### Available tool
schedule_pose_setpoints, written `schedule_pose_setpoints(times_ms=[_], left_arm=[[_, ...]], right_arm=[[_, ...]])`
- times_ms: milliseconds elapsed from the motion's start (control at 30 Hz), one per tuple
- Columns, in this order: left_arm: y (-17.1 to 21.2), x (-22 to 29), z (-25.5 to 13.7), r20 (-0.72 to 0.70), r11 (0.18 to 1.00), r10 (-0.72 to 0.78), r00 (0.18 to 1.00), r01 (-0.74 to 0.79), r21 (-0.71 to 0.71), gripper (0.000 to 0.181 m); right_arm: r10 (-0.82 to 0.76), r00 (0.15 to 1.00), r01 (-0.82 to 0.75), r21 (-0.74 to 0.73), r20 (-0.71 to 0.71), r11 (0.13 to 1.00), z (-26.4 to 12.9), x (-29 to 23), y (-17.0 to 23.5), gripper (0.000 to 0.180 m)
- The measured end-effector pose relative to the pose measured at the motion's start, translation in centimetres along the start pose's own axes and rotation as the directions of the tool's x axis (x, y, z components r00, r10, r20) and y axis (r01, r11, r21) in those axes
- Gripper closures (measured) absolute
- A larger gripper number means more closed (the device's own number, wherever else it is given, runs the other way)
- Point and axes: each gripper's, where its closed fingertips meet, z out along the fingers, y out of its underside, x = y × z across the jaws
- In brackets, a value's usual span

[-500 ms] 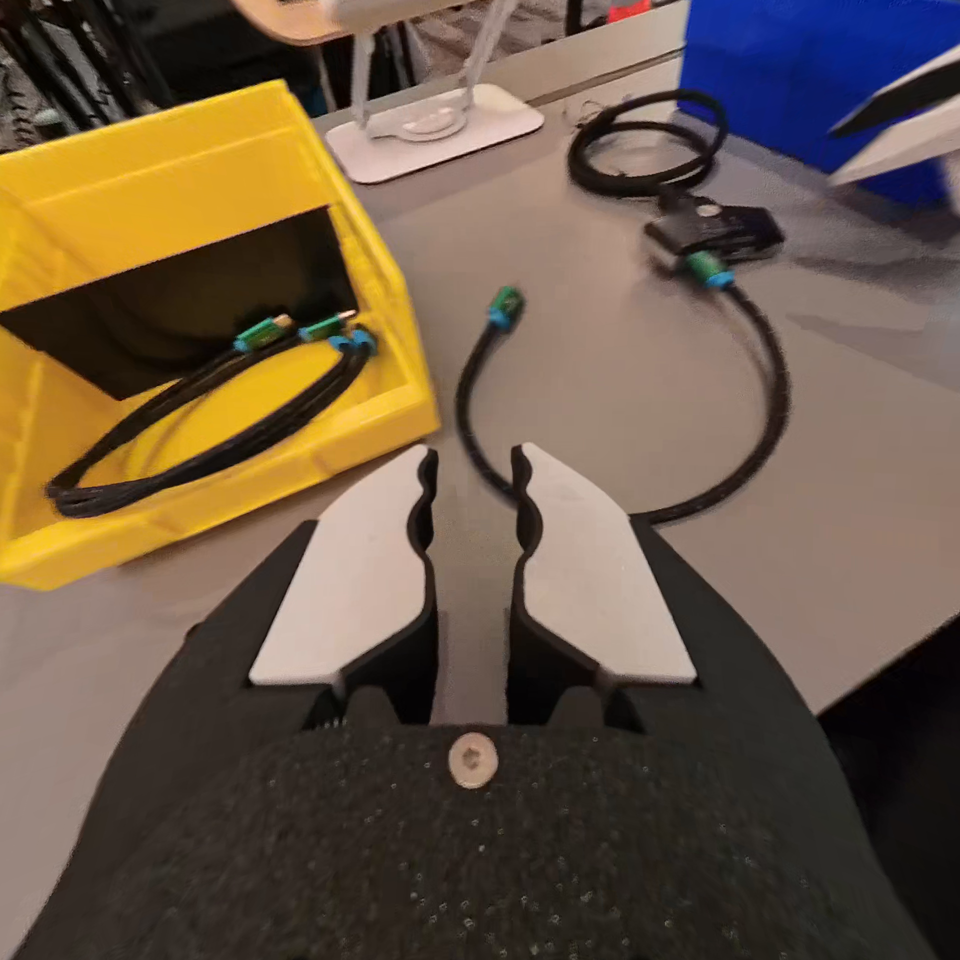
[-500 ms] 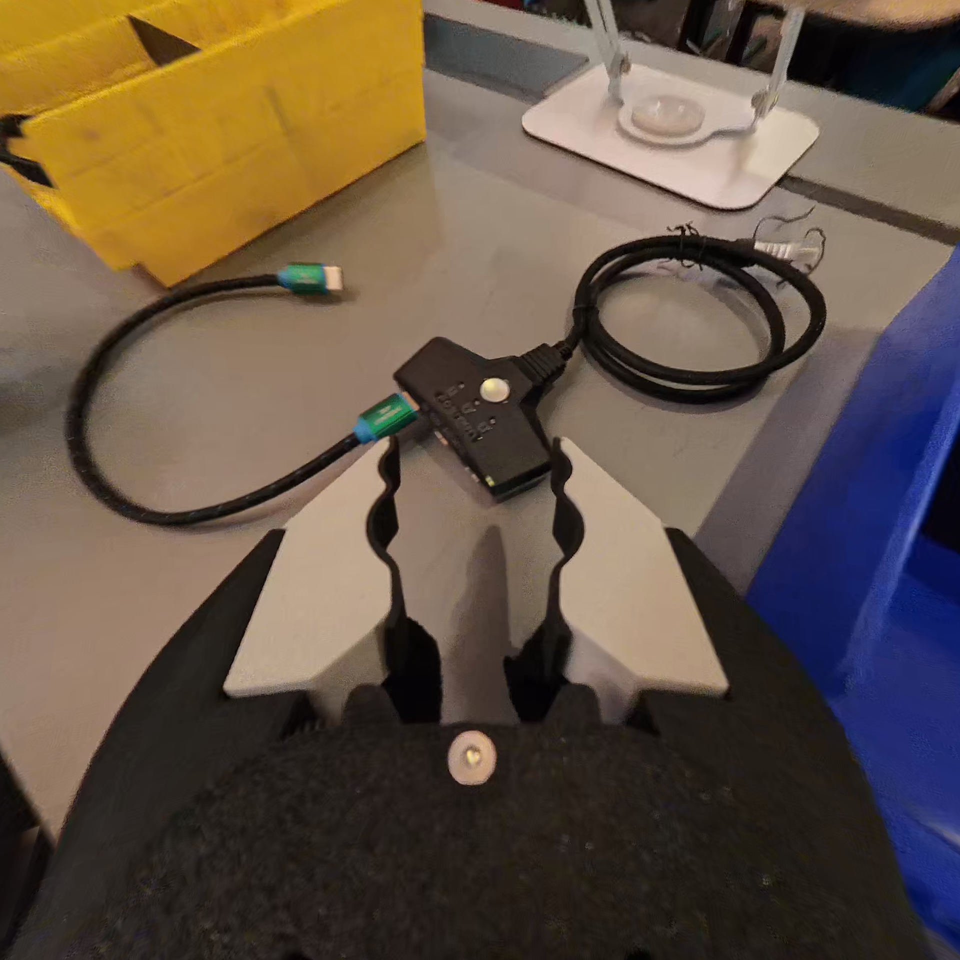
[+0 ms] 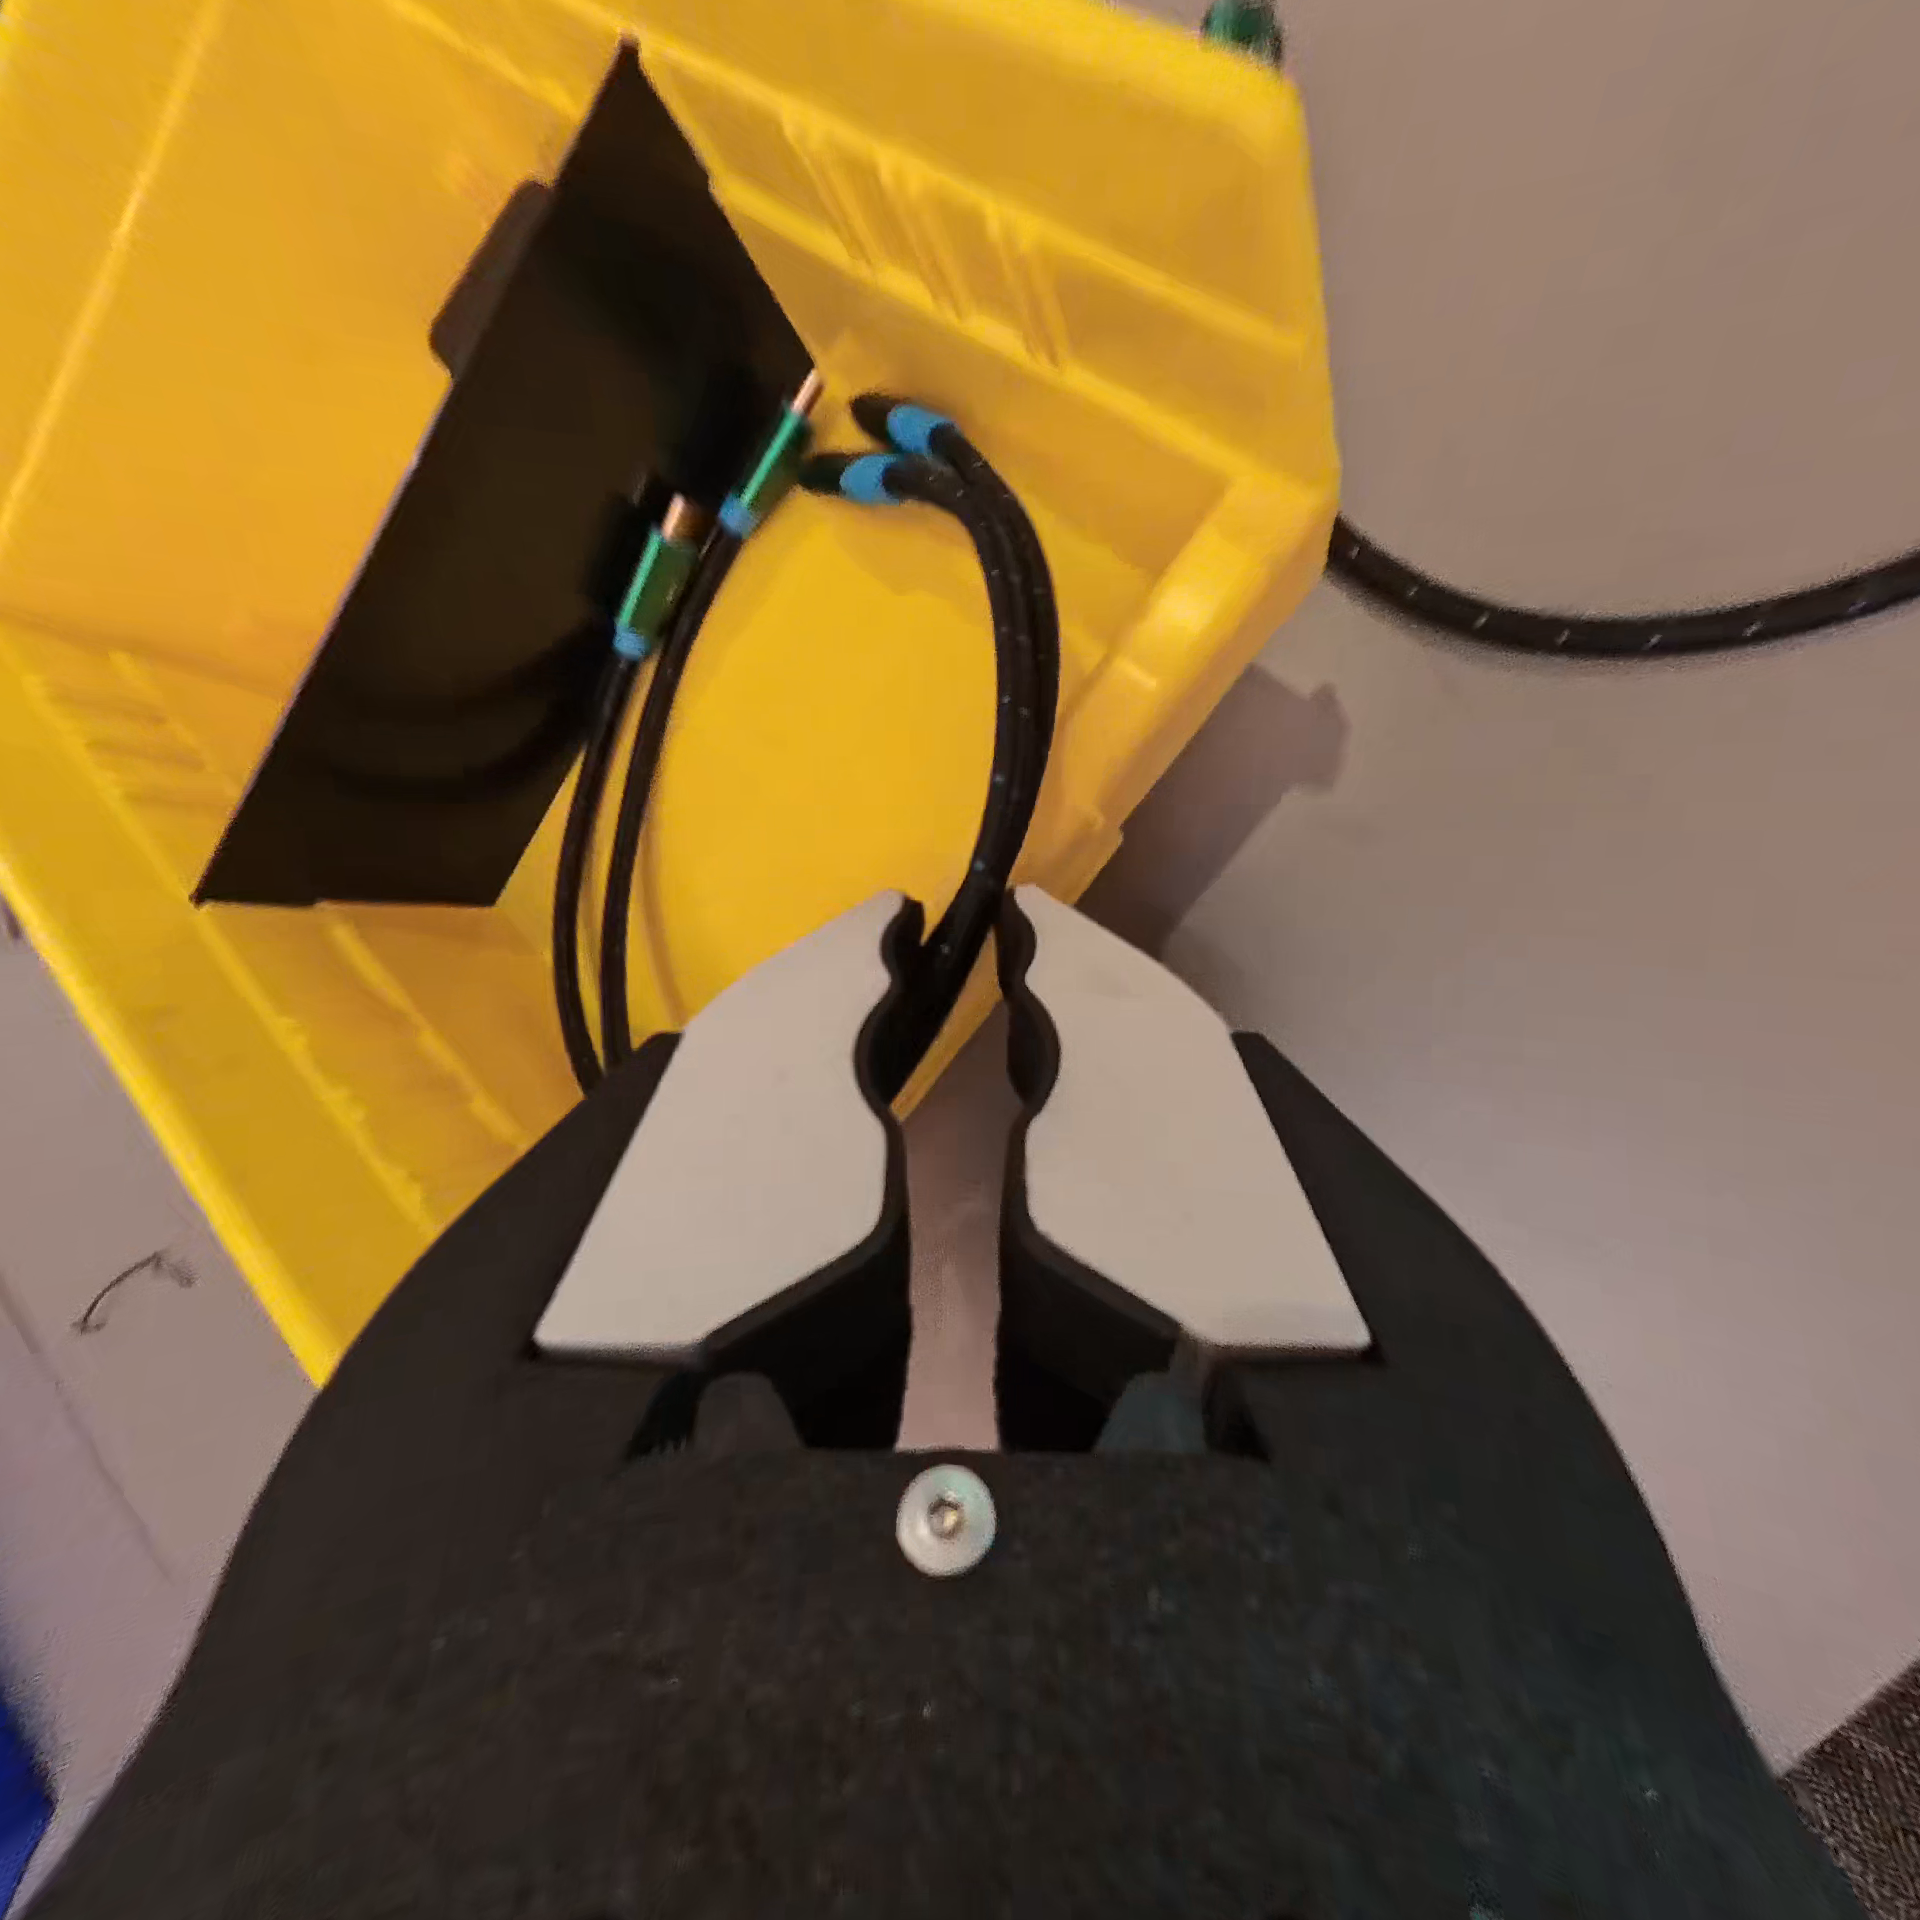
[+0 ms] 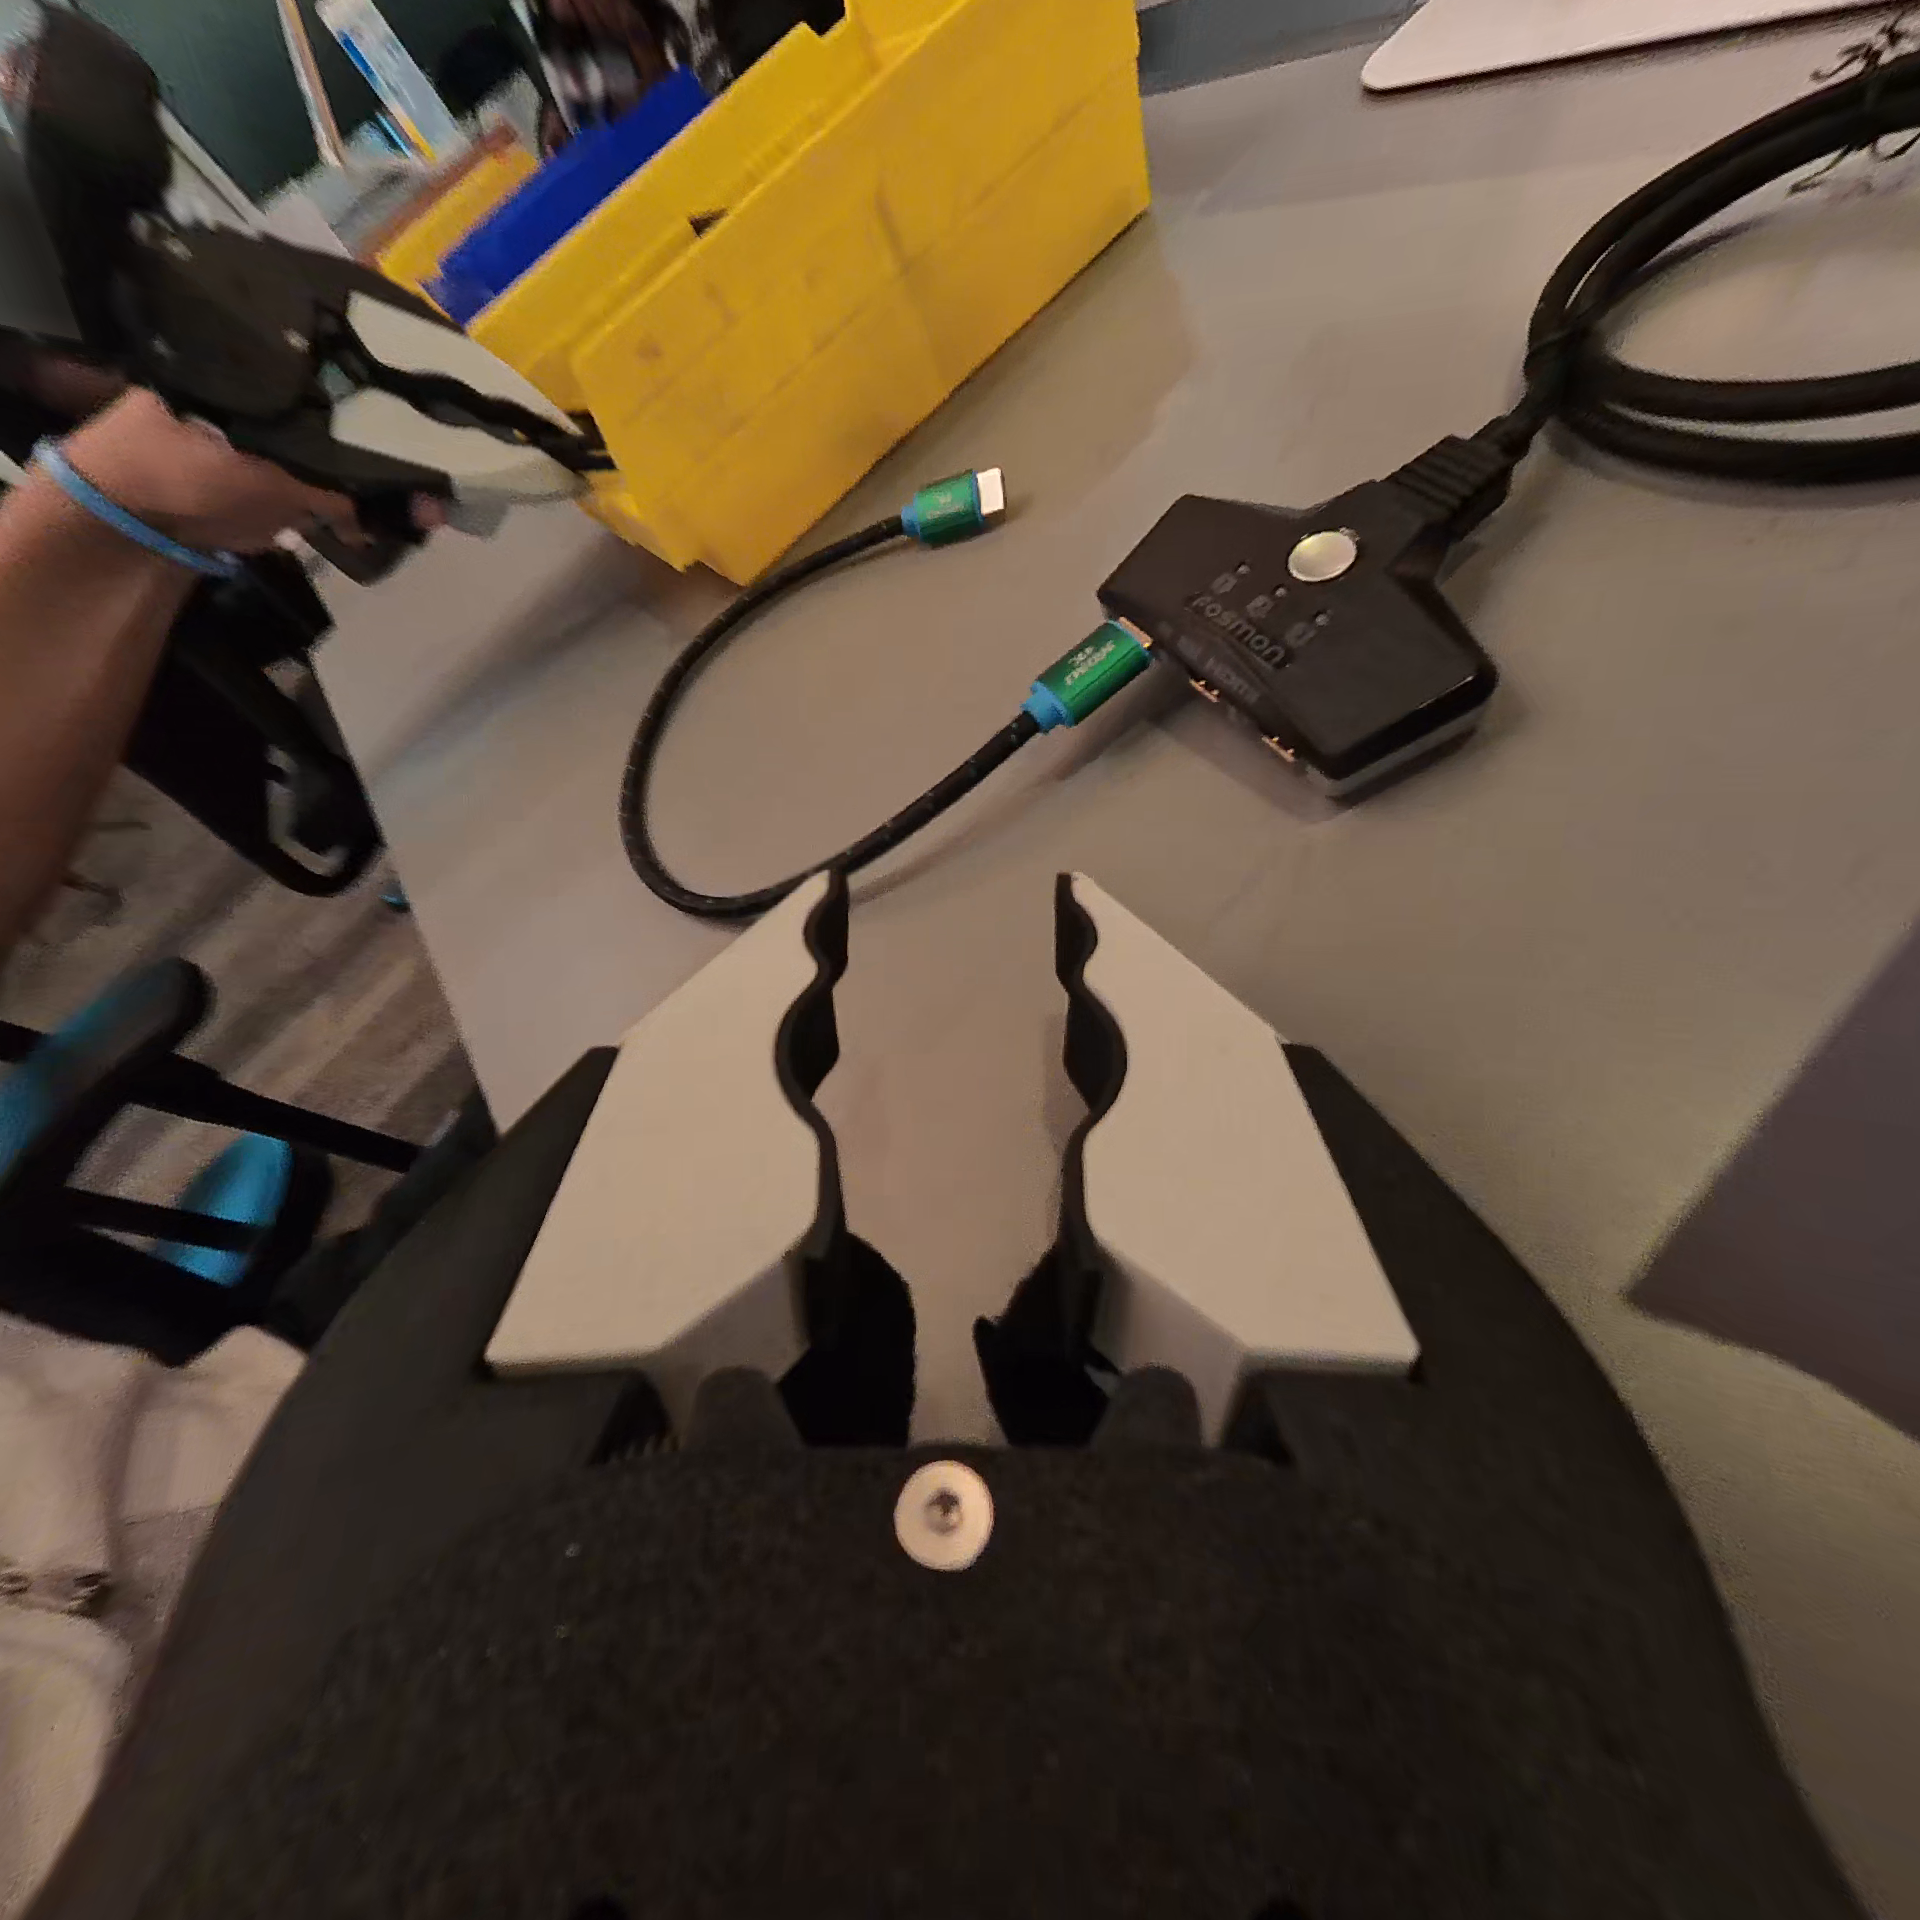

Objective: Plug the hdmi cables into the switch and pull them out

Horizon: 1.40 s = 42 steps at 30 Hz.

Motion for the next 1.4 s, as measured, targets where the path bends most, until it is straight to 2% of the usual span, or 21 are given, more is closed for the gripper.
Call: schedule_pose_setpoints(times_ms=[67, 133, 233, 333, 367, 400, 500, 633, 700, 733, 767, 833, 1000, 1167, 1300, 1400], left_arm=[[-1.4, 1.0, 0.0, -0.045, 0.999, -0.015, 0.999, 0.016, 0.036, 0.17], [-2.3, 1.8, 0.6, -0.03, 0.999, -0.027, 0.999, 0.028, 0.016, 0.171], [-3.3, 2.6, 1.0, -0.01, 0.999, -0.053, 0.999, 0.053, 0.01, 0.17], [-4.3, 2.3, 0.0, -0.02, 0.989, -0.128, 0.992, 0.129, 0.076, 0.163], [-4.5, 2.1, -0.4, -0.027, 0.984, -0.146, 0.989, 0.148, 0.095, 0.167], [-4.5, 1.9, -0.7, -0.031, 0.982, -0.154, 0.988, 0.157, 0.106, 0.181], [-3.7, 1.9, -0.7, -0.042, 0.988, -0.139, 0.989, 0.142, 0.063, 0.181], [-4.1, 2.1, -1.2, -0.036, 0.992, -0.092, 0.995, 0.095, 0.084, 0.181], [-4.0, 2.2, -1.1, -0.055, 0.994, -0.085, 0.995, 0.088, 0.066, 0.162], [-3.7, 2.1, -0.8, -0.05, 0.996, -0.075, 0.996, 0.077, 0.044, 0.159], [-3.3, 1.9, -0.4, -0.042, 0.998, -0.061, 0.997, 0.062, 0.02, 0.159], [-2.9, 2.0, 0.0, -0.053, 0.999, -0.043, 0.998, 0.043, -0.005, 0.174], [-4.4, 0.7, -1.4, -0.024, 0.993, -0.088, 0.996, 0.089, 0.078, 0.175], [-5.5, -2.6, -3.6, 0.117, 0.979, -0.128, 0.985, 0.106, 0.174, 0.176], [-7.1, -6.8, -7.7, 0.308, 0.951, -0.189, 0.932, 0.095, 0.295, 0.177], [-9.0, -7.8, -11.3, 0.416, 0.929, -0.186, 0.89, 0.021, 0.369, 0.179]], right_arm=[[0.062, 0.997, -0.063, 0.018, 0.037, 0.998, -0.3, -0.2, -0.1, 0.14], [0.094, 0.994, -0.096, 0.032, 0.048, 0.995, -0.7, -0.2, -0.4, 0.14], [0.088, 0.995, -0.091, 0.063, 0.043, 0.994, -1.2, 0.0, -1.1, 0.141], [0.098, 0.994, -0.1, 0.051, 0.052, 0.994, -1.3, 0.1, -0.9, 0.141], [0.101, 0.993, -0.104, 0.053, 0.058, 0.993, -1.3, 0.1, -0.9, 0.141], [0.104, 0.993, -0.107, 0.055, 0.064, 0.993, -1.3, 0.0, -0.9, 0.141], [0.098, 0.992, -0.102, 0.054, 0.075, 0.993, -1.4, -0.4, -1.1, 0.141], [0.081, 0.995, -0.083, 0.035, 0.06, 0.996, -1.3, -0.4, -0.7, 0.141], [0.083, 0.995, -0.085, 0.027, 0.056, 0.996, -1.3, -0.3, -0.6, 0.141], [0.09, 0.994, -0.091, 0.024, 0.057, 0.996, -1.3, -0.2, -0.5, 0.141], [0.1, 0.993, -0.101, 0.018, 0.055, 0.995, -1.3, -0.1, -0.4, 0.141], [0.123, 0.991, -0.124, 0.007, 0.053, 0.992, -1.2, 0.1, -0.1, 0.141], [0.148, 0.986, -0.15, 0.016, 0.073, 0.989, -1.4, 0.0, -0.3, 0.14], [0.157, 0.984, -0.157, 0.0, 0.086, 0.988, -1.0, -0.2, -0.1, 0.141], [0.148, 0.984, -0.148, -0.007, 0.094, 0.989, -0.9, -0.7, 0.0, 0.141], [0.169, 0.977, -0.168, -0.023, 0.132, 0.986, -0.8, -1.6, 0.0, 0.143]])
